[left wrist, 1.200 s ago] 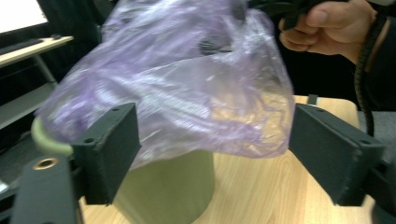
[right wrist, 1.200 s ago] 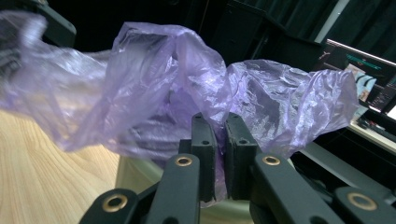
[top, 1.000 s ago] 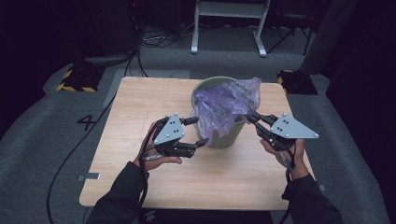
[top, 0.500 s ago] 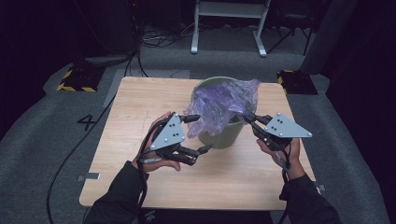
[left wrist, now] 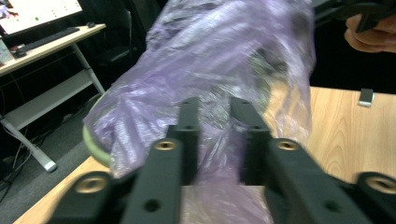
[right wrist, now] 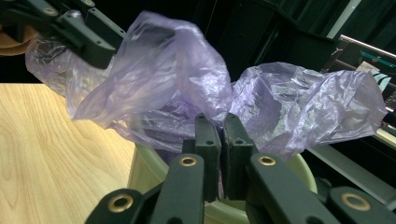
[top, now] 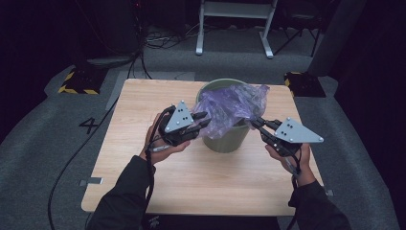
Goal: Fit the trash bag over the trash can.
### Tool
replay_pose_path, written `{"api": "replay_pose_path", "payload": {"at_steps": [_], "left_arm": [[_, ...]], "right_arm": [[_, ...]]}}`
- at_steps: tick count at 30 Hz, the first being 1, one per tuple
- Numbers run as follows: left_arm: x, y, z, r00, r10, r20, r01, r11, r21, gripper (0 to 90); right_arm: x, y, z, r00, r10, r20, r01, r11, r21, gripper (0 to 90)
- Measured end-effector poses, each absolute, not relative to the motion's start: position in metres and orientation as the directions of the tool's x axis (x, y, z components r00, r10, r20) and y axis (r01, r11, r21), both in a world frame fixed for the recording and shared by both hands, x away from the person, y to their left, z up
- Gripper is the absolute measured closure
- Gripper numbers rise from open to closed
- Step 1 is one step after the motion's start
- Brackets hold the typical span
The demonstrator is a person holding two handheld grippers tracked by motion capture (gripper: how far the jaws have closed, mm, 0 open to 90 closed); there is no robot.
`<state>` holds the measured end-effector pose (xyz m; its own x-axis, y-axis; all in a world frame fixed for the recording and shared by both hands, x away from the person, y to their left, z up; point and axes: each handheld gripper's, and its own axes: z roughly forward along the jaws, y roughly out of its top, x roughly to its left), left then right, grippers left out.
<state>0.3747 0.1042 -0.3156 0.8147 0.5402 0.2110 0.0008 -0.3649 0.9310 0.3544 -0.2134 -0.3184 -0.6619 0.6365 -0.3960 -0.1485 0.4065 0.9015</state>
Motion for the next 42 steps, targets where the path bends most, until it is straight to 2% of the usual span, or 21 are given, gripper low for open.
{"api": "replay_pose_path", "payload": {"at_steps": [3,8,13,20,22,24,25,26,27,28,30,31,32,36,38,42], "left_arm": [[0.377,0.112,-0.317,0.812,0.546,0.205,-0.010,-0.338,0.941,87.5],[0.383,0.124,-0.318,0.804,0.572,0.163,0.013,-0.291,0.957,89.2],[0.389,0.132,-0.322,0.788,0.602,0.132,0.043,-0.266,0.963,89.3],[0.395,0.142,-0.335,0.775,0.625,0.090,0.084,-0.244,0.966,89.3],[0.397,0.145,-0.337,0.773,0.629,0.077,0.096,-0.237,0.967,89.2],[0.399,0.147,-0.339,0.768,0.636,0.071,0.101,-0.231,0.968,89.1],[0.399,0.148,-0.339,0.768,0.637,0.064,0.105,-0.224,0.969,87.8],[0.400,0.148,-0.339,0.761,0.646,0.059,0.110,-0.218,0.970,84.2],[0.400,0.148,-0.339,0.744,0.667,0.053,0.120,-0.211,0.970,74.9],[0.399,0.148,-0.339,0.730,0.682,0.037,0.134,-0.196,0.971,61.4],[0.395,0.149,-0.338,0.732,0.681,0.012,0.141,-0.169,0.975,45.3],[0.392,0.148,-0.338,0.726,0.687,0.020,0.134,-0.171,0.976,32.4],[0.388,0.147,-0.337,0.729,0.683,0.037,0.118,-0.179,0.977,27.2],[0.367,0.142,-0.333,0.773,0.627,0.090,0.061,-0.215,0.975,19.3],[0.352,0.137,-0.332,0.774,0.615,0.149,0.010,-0.247,0.969,19.4],[0.330,0.128,-0.329,0.797,0.565,0.212,-0.057,-0.280,0.958,20.0]], "right_arm": [[0.355,-0.215,-0.319,-0.660,0.639,-0.396,-0.150,0.404,0.902,82.9],[0.356,-0.223,-0.318,-0.655,0.662,-0.363,-0.136,0.369,0.919,58.9],[0.354,-0.233,-0.316,-0.650,0.677,-0.346,-0.131,0.348,0.928,50.9],[0.345,-0.242,-0.319,-0.646,0.682,-0.344,-0.132,0.344,0.929,47.2],[0.343,-0.245,-0.320,-0.645,0.681,-0.347,-0.133,0.347,0.928,49.8],[0.343,-0.245,-0.321,-0.655,0.671,-0.347,-0.130,0.352,0.927,60.5],[0.344,-0.245,-0.322,-0.661,0.659,-0.359,-0.138,0.362,0.922,62.8],[0.344,-0.245,-0.322,-0.665,0.654,-0.361,-0.141,0.366,0.920,67.4],[0.344,-0.244,-0.322,-0.670,0.643,-0.371,-0.147,0.375,0.915,73.9],[0.343,-0.242,-0.322,-0.667,0.637,-0.386,-0.159,0.384,0.909,77.6],[0.343,-0.240,-0.320,-0.663,0.630,-0.403,-0.176,0.392,0.903,85.3],[0.344,-0.238,-0.319,-0.664,0.627,-0.407,-0.181,0.393,0.902,89.1],[0.344,-0.237,-0.318,-0.663,0.627,-0.409,-0.183,0.394,0.901,90.0],[0.346,-0.231,-0.312,-0.661,0.626,-0.414,-0.187,0.396,0.899,90.0],[0.347,-0.228,-0.309,-0.657,0.633,-0.410,-0.181,0.395,0.901,90.0],[0.351,-0.221,-0.308,-0.651,0.647,-0.397,-0.160,0.395,0.905,90.0]]}}
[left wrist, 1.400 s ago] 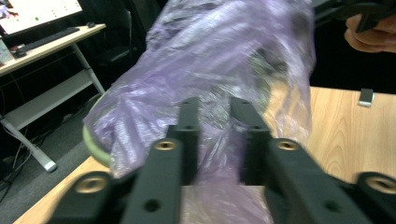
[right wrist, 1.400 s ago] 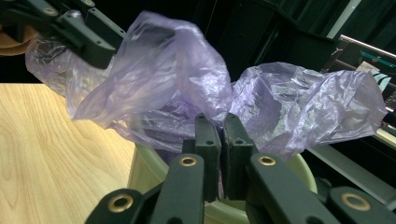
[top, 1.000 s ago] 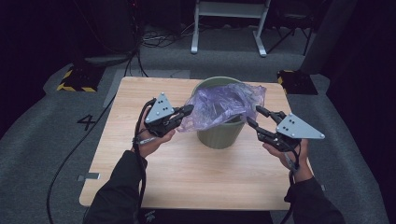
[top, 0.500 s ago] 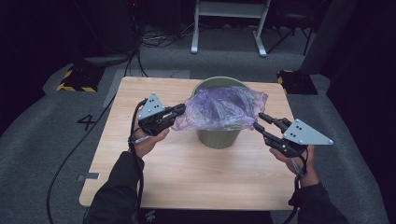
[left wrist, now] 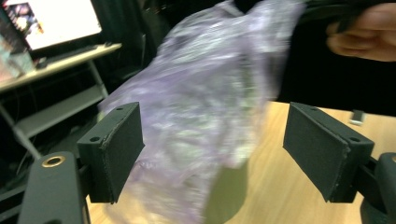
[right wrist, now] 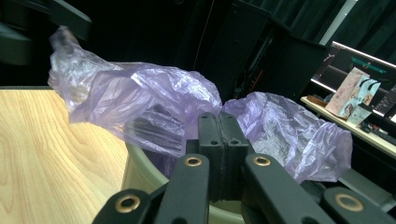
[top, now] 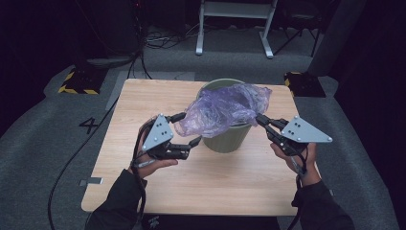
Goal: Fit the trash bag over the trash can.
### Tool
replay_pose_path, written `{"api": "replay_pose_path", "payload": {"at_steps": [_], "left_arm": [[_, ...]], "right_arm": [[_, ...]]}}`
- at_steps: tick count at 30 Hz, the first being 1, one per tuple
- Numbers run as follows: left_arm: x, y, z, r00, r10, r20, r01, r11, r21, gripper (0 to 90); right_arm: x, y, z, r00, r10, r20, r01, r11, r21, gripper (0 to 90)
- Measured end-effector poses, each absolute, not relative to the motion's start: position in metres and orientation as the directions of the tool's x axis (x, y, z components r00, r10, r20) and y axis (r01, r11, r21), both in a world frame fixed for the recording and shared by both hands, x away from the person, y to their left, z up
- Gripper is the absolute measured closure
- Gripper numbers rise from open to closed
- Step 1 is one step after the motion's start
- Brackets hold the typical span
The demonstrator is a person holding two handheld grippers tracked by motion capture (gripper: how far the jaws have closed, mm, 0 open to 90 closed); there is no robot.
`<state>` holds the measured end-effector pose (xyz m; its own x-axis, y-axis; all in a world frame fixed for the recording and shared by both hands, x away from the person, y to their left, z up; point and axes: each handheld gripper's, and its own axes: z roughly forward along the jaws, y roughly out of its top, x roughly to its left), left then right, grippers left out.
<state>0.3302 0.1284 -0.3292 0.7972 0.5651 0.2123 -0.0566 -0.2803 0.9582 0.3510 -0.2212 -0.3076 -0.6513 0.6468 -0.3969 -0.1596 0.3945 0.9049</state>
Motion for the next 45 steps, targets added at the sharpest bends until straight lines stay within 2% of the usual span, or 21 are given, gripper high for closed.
{"api": "replay_pose_path", "payload": {"at_steps": [5,6,14,17,19,23,25,29,33,37,40,45], "left_arm": [[0.317,0.118,-0.334,0.825,0.503,0.258,-0.089,-0.335,0.938,24.9],[0.316,0.116,-0.336,0.832,0.494,0.253,-0.084,-0.340,0.937,29.0],[0.331,0.107,-0.361,0.824,0.505,0.258,-0.025,-0.422,0.906,36.6],[0.338,0.110,-0.367,0.798,0.544,0.259,0.001,-0.431,0.902,34.6],[0.342,0.117,-0.370,0.789,0.568,0.233,0.025,-0.409,0.912,31.2],[0.348,0.127,-0.370,0.771,0.603,0.206,0.037,-0.365,0.930,30.1],[0.350,0.128,-0.370,0.751,0.619,0.230,0.031,-0.380,0.924,29.3],[0.357,0.131,-0.368,0.730,0.648,0.218,0.044,-0.362,0.931,25.9],[0.362,0.135,-0.365,0.741,0.653,0.158,0.066,-0.305,0.950,25.3],[0.356,0.131,-0.360,0.742,0.646,0.181,0.034,-0.307,0.951,23.9],[0.348,0.124,-0.349,0.729,0.644,0.230,-0.023,-0.313,0.950,21.8],[0.351,0.123,-0.327,0.716,0.657,0.238,-0.061,-0.281,0.958,18.5]], "right_arm": [[0.356,-0.214,-0.307,-0.644,0.659,-0.388,-0.133,0.403,0.905,90.0],[0.357,-0.213,-0.307,-0.643,0.663,-0.384,-0.129,0.400,0.907,90.0],[0.361,-0.213,-0.306,-0.647,0.666,-0.371,-0.114,0.397,0.911,90.0],[0.361,-0.213,-0.306,-0.646,0.668,-0.370,-0.111,0.398,0.911,90.0],[0.361,-0.214,-0.306,-0.648,0.665,-0.371,-0.109,0.401,0.909,90.0],[0.363,-0.215,-0.306,-0.646,0.667,-0.372,-0.106,0.404,0.909,89.9],[0.363,-0.215,-0.306,-0.645,0.666,-0.373,-0.106,0.405,0.908,89.8],[0.363,-0.216,-0.306,-0.650,0.664,-0.370,-0.104,0.404,0.909,89.9],[0.362,-0.215,-0.304,-0.662,0.650,-0.372,-0.109,0.407,0.907,90.0],[0.360,-0.212,-0.302,-0.678,0.628,-0.382,-0.119,0.419,0.900,90.0],[0.359,-0.210,-0.300,-0.682,0.617,-0.392,-0.125,0.430,0.894,90.0],[0.360,-0.207,-0.297,-0.689,0.609,-0.393,-0.121,0.438,0.891,90.0]]}}
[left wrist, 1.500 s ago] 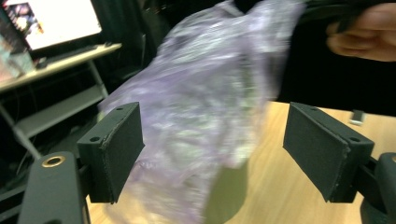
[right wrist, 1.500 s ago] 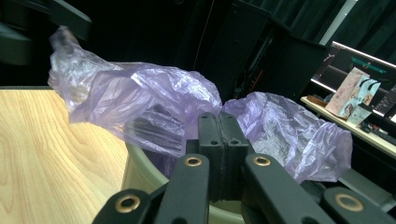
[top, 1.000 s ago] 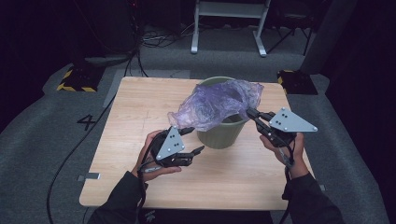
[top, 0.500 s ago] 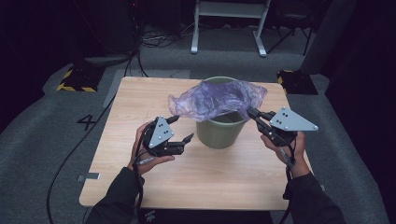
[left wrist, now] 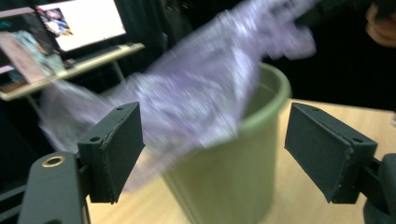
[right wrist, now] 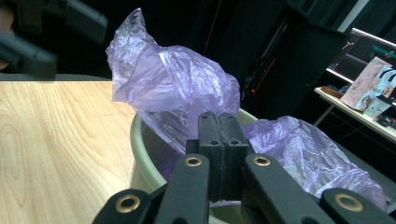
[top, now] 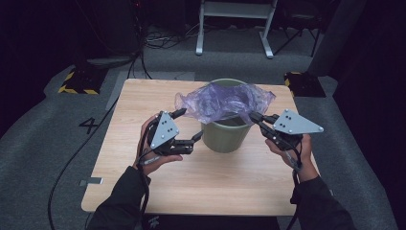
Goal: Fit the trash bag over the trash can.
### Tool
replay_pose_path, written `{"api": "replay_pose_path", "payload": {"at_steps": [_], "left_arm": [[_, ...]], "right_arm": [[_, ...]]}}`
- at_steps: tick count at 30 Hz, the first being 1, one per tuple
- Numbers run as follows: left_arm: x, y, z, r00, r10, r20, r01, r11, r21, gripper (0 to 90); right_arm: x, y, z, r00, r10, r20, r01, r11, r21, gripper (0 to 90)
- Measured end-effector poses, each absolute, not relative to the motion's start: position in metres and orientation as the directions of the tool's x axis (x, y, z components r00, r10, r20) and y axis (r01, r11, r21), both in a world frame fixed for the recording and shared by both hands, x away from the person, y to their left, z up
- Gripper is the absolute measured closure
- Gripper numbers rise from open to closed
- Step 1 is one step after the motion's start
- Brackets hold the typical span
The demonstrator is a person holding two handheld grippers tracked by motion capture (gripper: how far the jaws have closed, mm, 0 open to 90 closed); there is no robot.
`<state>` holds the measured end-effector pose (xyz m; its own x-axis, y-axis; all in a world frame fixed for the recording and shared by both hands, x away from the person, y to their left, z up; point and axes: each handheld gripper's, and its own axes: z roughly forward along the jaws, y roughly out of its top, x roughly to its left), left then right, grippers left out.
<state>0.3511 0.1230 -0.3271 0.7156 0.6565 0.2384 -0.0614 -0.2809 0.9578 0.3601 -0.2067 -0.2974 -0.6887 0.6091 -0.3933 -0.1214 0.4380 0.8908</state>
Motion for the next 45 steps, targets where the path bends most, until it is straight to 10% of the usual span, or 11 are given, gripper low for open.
{"api": "replay_pose_path", "payload": {"at_steps": [9,17,22,26,32,36,45], "left_arm": [[0.383,0.122,-0.310,0.709,0.656,0.261,-0.019,-0.351,0.936,16.8],[0.410,0.137,-0.316,0.727,0.659,0.193,0.046,-0.328,0.944,71.9],[0.416,0.149,-0.319,0.744,0.650,0.155,0.055,-0.290,0.955,89.4],[0.415,0.152,-0.320,0.759,0.634,0.147,0.054,-0.286,0.957,86.2],[0.408,0.137,-0.325,0.777,0.614,0.136,0.064,-0.293,0.954,50.7],[0.406,0.126,-0.329,0.784,0.607,0.127,0.074,-0.295,0.953,38.7],[0.406,0.119,-0.336,0.798,0.593,0.109,0.081,-0.285,0.955,40.7]], "right_arm": [[0.362,-0.204,-0.298,-0.705,0.589,-0.395,-0.120,0.450,0.885,89.1],[0.360,-0.208,-0.302,-0.716,0.575,-0.396,-0.125,0.452,0.883,86.3],[0.357,-0.213,-0.303,-0.718,0.578,-0.388,-0.128,0.438,0.890,81.7],[0.356,-0.216,-0.303,-0.719,0.577,-0.387,-0.131,0.434,0.891,90.0],[0.363,-0.217,-0.305,-0.703,0.604,-0.376,-0.103,0.436,0.894,90.0],[0.370,-0.228,-0.303,-0.630,0.699,-0.340,-0.065,0.389,0.919,58.8],[0.378,-0.263,-0.305,-0.665,0.653,-0.361,-0.018,0.469,0.883,38.0]]}}
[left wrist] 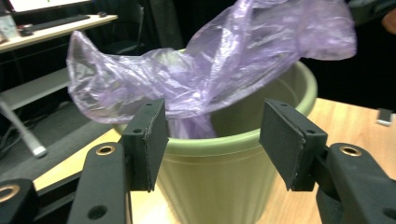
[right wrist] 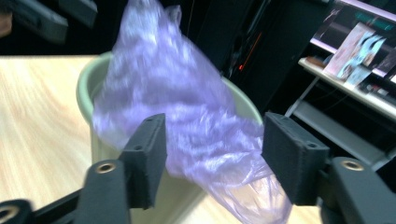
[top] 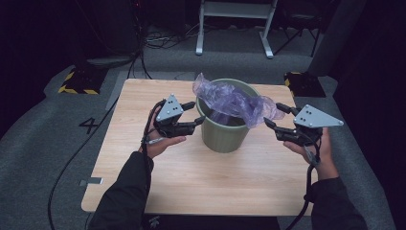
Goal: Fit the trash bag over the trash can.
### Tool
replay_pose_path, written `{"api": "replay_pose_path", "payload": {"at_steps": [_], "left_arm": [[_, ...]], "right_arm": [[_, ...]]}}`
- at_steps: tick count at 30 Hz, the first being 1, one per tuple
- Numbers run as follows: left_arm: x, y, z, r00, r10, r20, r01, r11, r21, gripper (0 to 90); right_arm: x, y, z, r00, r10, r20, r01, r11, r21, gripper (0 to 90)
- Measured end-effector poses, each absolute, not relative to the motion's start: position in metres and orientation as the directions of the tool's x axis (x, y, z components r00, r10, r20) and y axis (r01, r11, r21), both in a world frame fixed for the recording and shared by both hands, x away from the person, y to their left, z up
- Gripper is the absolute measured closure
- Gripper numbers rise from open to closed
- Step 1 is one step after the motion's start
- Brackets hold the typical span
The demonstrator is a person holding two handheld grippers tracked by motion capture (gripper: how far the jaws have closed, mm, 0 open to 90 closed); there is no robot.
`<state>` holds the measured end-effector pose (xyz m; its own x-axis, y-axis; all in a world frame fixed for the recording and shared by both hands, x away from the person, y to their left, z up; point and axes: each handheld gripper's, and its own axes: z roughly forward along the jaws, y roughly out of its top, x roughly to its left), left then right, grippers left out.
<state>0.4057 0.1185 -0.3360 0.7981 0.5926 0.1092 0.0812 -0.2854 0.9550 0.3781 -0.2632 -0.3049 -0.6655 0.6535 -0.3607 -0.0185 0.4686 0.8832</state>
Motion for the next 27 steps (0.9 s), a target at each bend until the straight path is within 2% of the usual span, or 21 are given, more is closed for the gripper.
{"api": "replay_pose_path", "payload": {"at_steps": [4,7,11,12,14,16,20,23,27], "left_arm": [[0.406,0.117,-0.335,0.793,0.601,0.100,0.080,-0.266,0.961,38.5],[0.409,0.117,-0.333,0.798,0.596,0.086,0.086,-0.254,0.963,36.5],[0.414,0.113,-0.330,0.792,0.605,0.083,0.091,-0.251,0.964,28.9],[0.417,0.112,-0.328,0.795,0.601,0.082,0.088,-0.247,0.965,28.8],[0.423,0.112,-0.326,0.793,0.605,0.075,0.100,-0.251,0.963,28.8],[0.431,0.111,-0.325,0.787,0.613,0.076,0.114,-0.265,0.958,29.0],[0.445,0.112,-0.323,0.768,0.636,0.070,0.130,-0.262,0.956,32.8],[0.455,0.113,-0.322,0.746,0.662,0.066,0.141,-0.254,0.957,37.8],[0.474,0.114,-0.322,0.715,0.698,0.029,0.189,-0.233,0.954,31.2]], "right_arm": [[0.384,-0.274,-0.314,-0.654,0.668,-0.355,0.030,0.491,0.870,30.6],[0.386,-0.278,-0.318,-0.661,0.655,-0.366,0.019,0.502,0.864,27.4],[0.392,-0.275,-0.321,-0.648,0.643,-0.409,0.008,0.542,0.840,30.6],[0.394,-0.274,-0.321,-0.650,0.641,-0.408,0.011,0.545,0.838,34.1],[0.399,-0.274,-0.323,-0.680,0.622,-0.389,0.012,0.540,0.842,47.0],[0.403,-0.274,-0.324,-0.681,0.618,-0.393,0.018,0.551,0.835,65.2],[0.407,-0.275,-0.324,-0.717,0.605,-0.347,0.035,0.528,0.848,85.5],[0.411,-0.280,-0.323,-0.734,0.618,-0.282,0.057,0.470,0.881,89.7],[0.418,-0.291,-0.322,-0.745,0.644,-0.174,0.101,0.367,0.924,90.0]]}}
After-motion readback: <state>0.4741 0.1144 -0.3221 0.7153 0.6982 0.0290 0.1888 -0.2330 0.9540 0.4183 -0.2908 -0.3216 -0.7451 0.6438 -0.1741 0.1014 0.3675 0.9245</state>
